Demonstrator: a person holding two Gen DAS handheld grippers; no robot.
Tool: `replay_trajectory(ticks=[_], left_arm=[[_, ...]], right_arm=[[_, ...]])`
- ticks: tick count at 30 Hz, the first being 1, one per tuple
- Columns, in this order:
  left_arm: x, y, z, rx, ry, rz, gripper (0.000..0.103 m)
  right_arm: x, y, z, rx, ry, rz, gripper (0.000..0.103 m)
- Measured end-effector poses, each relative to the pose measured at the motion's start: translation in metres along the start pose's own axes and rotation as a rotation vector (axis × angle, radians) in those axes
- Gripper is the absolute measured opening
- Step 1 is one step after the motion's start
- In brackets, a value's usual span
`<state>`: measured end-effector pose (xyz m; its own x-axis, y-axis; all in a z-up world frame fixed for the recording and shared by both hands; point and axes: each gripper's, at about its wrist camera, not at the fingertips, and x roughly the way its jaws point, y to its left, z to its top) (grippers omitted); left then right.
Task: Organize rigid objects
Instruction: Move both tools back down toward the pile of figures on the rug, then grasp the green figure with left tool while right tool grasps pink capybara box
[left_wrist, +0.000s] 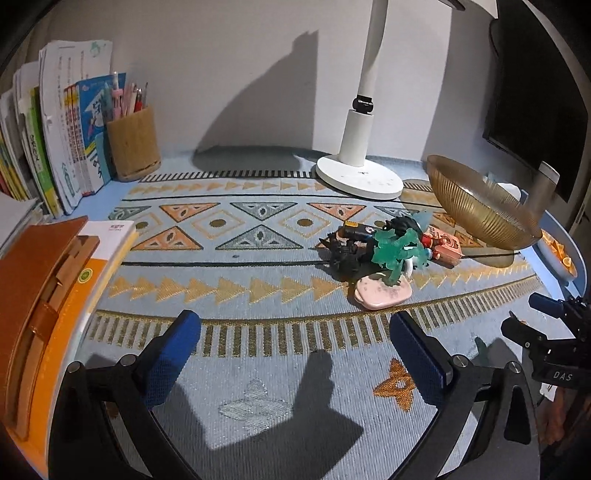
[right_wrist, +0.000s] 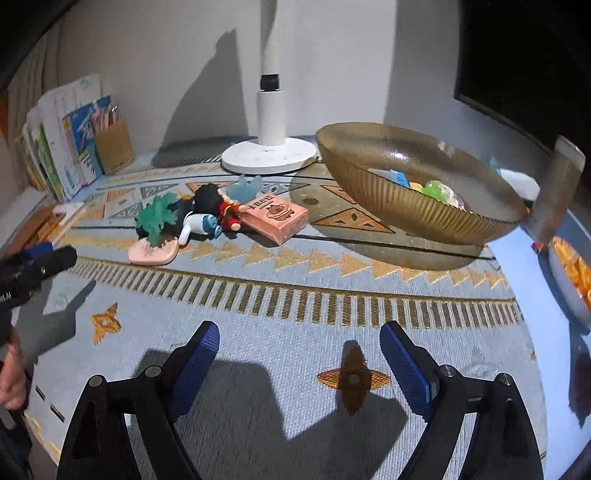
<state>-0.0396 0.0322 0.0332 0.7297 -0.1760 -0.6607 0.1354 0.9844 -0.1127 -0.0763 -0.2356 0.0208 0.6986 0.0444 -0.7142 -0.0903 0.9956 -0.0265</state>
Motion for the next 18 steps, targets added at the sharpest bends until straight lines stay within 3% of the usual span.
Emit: replay_trajectory(ticks=[3, 6, 9, 13, 16, 18], left_arm=[[0.005, -0.003, 0.004, 0.017, 0.043, -0.041, 0.101], [0.006, -0.015, 0.016, 0.041, 0.064, -0.138, 0.099], [0.013, -0.040, 0.037, 0.146, 0.078, -0.171, 0.097], [0.048, -0.063, 0.051, 0.243, 0.146, -0.159, 0.075], [0.070, -0.067, 0.057, 0.220, 0.191, -0.194, 0.070], [0.077, -0.071, 0.058, 0.225, 0.202, -0.203, 0.066]], right_arm=[[0.012, -0.009, 0.004, 0.041, 0.070, 0.043, 0.088], [0.023, -0.023, 0.006, 0.114, 0.134, 0.121, 0.088], [0.023, -0.032, 0.015, 0.134, 0.132, 0.161, 0.088], [0.027, -0.027, 0.043, 0.066, 0.152, 0.120, 0.087], [0.038, -0.020, 0.066, 0.006, 0.123, 0.131, 0.085], [0.055, -0.012, 0.076, -0.041, 0.132, 0.156, 0.073]])
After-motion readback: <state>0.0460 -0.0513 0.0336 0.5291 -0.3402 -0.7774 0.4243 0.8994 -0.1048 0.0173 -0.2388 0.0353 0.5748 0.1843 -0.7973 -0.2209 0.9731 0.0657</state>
